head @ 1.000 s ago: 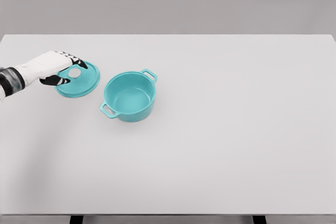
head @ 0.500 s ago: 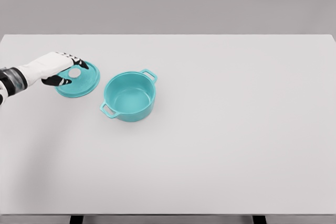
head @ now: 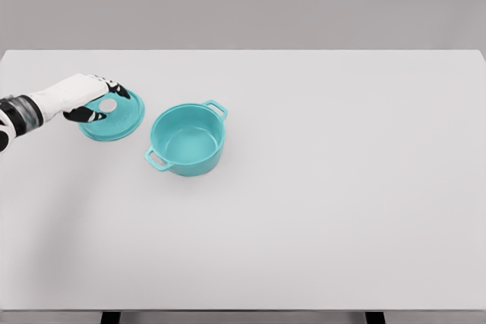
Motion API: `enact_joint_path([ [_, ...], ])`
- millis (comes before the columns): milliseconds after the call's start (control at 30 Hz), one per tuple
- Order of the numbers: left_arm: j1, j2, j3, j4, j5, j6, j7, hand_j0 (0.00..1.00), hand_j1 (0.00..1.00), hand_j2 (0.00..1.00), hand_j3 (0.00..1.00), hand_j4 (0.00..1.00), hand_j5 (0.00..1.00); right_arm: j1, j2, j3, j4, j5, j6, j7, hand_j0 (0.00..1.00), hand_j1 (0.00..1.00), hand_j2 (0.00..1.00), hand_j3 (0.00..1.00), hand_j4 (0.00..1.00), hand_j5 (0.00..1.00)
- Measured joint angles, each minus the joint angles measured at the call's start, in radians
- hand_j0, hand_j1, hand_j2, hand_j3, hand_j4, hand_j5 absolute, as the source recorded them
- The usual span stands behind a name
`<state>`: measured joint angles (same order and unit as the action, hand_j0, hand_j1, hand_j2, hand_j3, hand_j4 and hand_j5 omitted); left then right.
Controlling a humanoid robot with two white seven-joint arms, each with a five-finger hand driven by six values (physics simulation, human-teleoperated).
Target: Cover the pot with left arm
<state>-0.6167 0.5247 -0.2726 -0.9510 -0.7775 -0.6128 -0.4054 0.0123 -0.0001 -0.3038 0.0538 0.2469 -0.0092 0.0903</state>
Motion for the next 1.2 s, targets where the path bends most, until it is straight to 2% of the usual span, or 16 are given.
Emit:
enact_joint_path([
  [367, -0.009, -0.007, -0.001, 0.041, 0.000, 0.000, 0.000, 0.70, 0.70, 0.70, 0.70, 0.70, 0.70, 0.000, 0.000, 0.000, 0.000, 0.000, 0.000, 0.000, 1.00, 1.00, 1.00, 1.00, 1.00, 1.00],
  [500, -0.009, -0.008, -0.001, 0.051, -0.001, 0.000, 0.000, 0.65, 0.65, 0.65, 0.65, 0.65, 0.65, 0.000, 0.000, 0.000, 0.000, 0.000, 0.000, 0.000, 1.00, 1.00, 1.00, 1.00, 1.00, 1.00],
  [767, -0.028, -0.012, -0.024, 0.063, 0.000, 0.000, 0.000, 0.60, 0.60, 0.60, 0.60, 0.60, 0.60, 0.000, 0.000, 0.000, 0.000, 0.000, 0.000, 0.000, 1.00, 1.00, 1.00, 1.00, 1.00, 1.00],
  [933, -0.028, -0.011, -0.027, 0.064, 0.001, 0.000, 0.000, 0.52, 0.52, 0.52, 0.52, 0.52, 0.52, 0.000, 0.000, 0.000, 0.000, 0.000, 0.000, 0.000, 1.00, 1.00, 1.00, 1.00, 1.00, 1.00],
  [1200, -0.023, -0.008, -0.027, 0.056, 0.007, 0.000, 0.002, 0.49, 0.49, 0.49, 0.49, 0.49, 0.49, 0.000, 0.000, 0.000, 0.000, 0.000, 0.000, 0.000, 1.00, 1.00, 1.00, 1.00, 1.00, 1.00],
])
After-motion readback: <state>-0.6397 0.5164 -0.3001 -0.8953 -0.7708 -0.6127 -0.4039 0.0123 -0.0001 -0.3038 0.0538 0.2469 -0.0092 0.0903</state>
